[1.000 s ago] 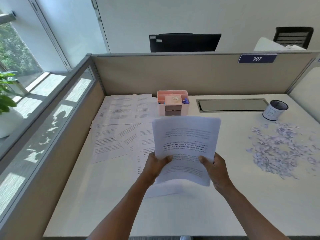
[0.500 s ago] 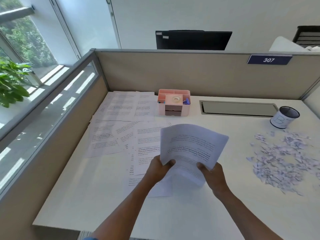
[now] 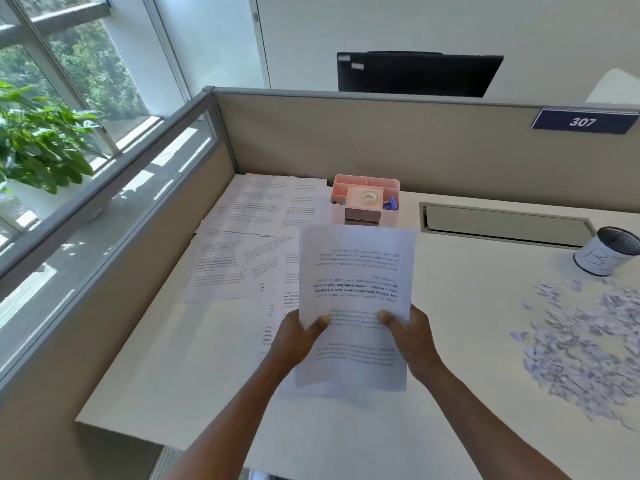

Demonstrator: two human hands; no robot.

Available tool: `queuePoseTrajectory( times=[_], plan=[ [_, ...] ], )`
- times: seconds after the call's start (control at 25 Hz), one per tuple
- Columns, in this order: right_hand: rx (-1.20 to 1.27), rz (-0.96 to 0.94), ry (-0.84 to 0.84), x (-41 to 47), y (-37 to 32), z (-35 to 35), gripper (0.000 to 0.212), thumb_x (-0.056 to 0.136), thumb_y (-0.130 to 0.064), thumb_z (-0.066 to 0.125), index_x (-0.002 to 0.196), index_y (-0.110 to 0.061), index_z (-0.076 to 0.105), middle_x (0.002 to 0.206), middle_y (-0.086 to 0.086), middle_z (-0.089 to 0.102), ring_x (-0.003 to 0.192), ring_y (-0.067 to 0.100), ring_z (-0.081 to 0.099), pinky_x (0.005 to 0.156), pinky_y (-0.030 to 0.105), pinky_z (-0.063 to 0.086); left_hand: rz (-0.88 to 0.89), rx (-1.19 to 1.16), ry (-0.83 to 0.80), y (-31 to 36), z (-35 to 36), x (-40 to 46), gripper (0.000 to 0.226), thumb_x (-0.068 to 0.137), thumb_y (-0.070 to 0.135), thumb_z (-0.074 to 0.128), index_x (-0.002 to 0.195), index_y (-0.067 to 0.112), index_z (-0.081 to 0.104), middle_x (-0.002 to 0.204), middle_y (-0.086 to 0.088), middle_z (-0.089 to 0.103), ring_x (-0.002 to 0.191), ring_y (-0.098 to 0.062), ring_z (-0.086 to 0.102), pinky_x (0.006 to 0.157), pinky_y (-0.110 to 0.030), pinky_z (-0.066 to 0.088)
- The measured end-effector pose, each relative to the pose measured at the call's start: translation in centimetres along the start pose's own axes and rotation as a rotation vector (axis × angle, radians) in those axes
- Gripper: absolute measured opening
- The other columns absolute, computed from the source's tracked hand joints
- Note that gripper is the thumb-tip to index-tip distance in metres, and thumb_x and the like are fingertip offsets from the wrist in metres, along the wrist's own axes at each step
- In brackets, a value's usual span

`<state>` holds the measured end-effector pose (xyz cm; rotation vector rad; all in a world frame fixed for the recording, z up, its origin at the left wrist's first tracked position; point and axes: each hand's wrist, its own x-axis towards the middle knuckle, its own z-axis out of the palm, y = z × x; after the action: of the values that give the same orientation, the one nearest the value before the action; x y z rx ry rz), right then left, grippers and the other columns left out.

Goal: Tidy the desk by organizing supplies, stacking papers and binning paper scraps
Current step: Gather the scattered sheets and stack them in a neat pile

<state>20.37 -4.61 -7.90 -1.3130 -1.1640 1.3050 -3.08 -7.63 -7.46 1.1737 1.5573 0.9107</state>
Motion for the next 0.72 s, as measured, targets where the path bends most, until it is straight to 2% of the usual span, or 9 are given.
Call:
queuePoseTrajectory(
  times=[0.16, 0.32, 0.4, 0.48, 0.52, 0.6, 0.72],
  plan=[
    [-0.037, 0.004, -0.096, 1.5, -0.7, 3.1, 0.018, 0.089, -0.015, 0.072, 0.103, -0.025, 0.07, 0.1, -0.01, 0.076, 0.09, 0.01, 0.072, 0.069, 0.02, 0.055, -0.055, -0.129, 0.025, -0.6, -3.1, 0.2, 0.037, 0.09, 0.031, 0.074, 0.121, 0.012, 0.068, 0.111, -0.003, 0.076, 0.099, -0.022, 0.074, 0.086, -0.046, 0.061],
    [-0.097, 0.039, -0.131, 2.6, -0.4, 6.8, 0.012, 0.091, -0.025, 0.069, 0.102, -0.021, 0.07, 0.098, -0.007, 0.075, 0.085, 0.015, 0.071, 0.073, 0.03, 0.056, -0.088, -0.194, 0.029, -1.6, -7.3, 1.0, 0.038, 0.081, 0.04, 0.079, 0.112, 0.019, 0.07, 0.104, 0.0, 0.078, 0.094, -0.022, 0.076, 0.078, -0.039, 0.063],
    [-0.104, 0.095, -0.075, 3.3, 0.3, 8.4, 0.02, 0.094, -0.032, 0.065, 0.094, -0.011, 0.067, 0.087, -0.005, 0.071, 0.078, 0.018, 0.065, 0.069, 0.035, 0.052, -0.111, -0.207, 0.053, -2.5, -9.8, 1.6, 0.023, 0.086, 0.032, 0.078, 0.105, 0.023, 0.07, 0.1, 0.002, 0.079, 0.088, -0.02, 0.077, 0.071, -0.034, 0.063],
    [-0.145, 0.134, 0.034, 4.0, 1.1, 9.4, 0.014, 0.092, -0.031, 0.066, 0.094, -0.018, 0.069, 0.088, -0.01, 0.072, 0.086, 0.017, 0.066, 0.076, 0.034, 0.052, -0.142, -0.214, 0.11, -3.4, -12.7, 2.0, 0.013, 0.09, 0.022, 0.075, 0.102, 0.023, 0.069, 0.093, 0.007, 0.079, 0.082, -0.016, 0.077, 0.064, -0.028, 0.061],
    [-0.245, 0.131, 0.099, 4.4, 1.5, 9.7, 0.014, 0.089, -0.032, 0.069, 0.096, -0.02, 0.068, 0.091, -0.012, 0.072, 0.093, 0.016, 0.067, 0.079, 0.029, 0.051, -0.153, -0.204, 0.139, -3.8, -14.3, 2.3, 0.011, 0.091, 0.02, 0.074, 0.1, 0.024, 0.068, 0.089, 0.01, 0.079, 0.08, -0.014, 0.076, 0.061, -0.025, 0.06],
    [-0.507, 0.137, 0.179, 4.8, 2.3, 10.1, 0.032, 0.084, -0.034, 0.074, 0.109, -0.016, 0.064, 0.105, -0.004, 0.068, 0.105, 0.022, 0.064, 0.083, 0.028, 0.046, -0.162, -0.205, 0.183, -4.7, -17.2, 2.7, 0.011, 0.091, 0.018, 0.073, 0.1, 0.023, 0.068, 0.086, 0.014, 0.078, 0.078, -0.01, 0.076, 0.06, -0.023, 0.059],
    [-0.92, 0.208, 0.171, 5.2, 3.3, 11.5, 0.069, 0.079, -0.048, 0.076, 0.131, -0.012, 0.051, 0.127, 0.013, 0.055, 0.119, 0.036, 0.05, 0.094, 0.045, 0.043, -0.208, -0.235, 0.217, -6.5, -20.8, 3.3, 0.02, 0.092, 0.017, 0.072, 0.112, 0.014, 0.067, 0.099, 0.002, 0.078, 0.089, -0.022, 0.075, 0.075, -0.039, 0.063]
  ],
)
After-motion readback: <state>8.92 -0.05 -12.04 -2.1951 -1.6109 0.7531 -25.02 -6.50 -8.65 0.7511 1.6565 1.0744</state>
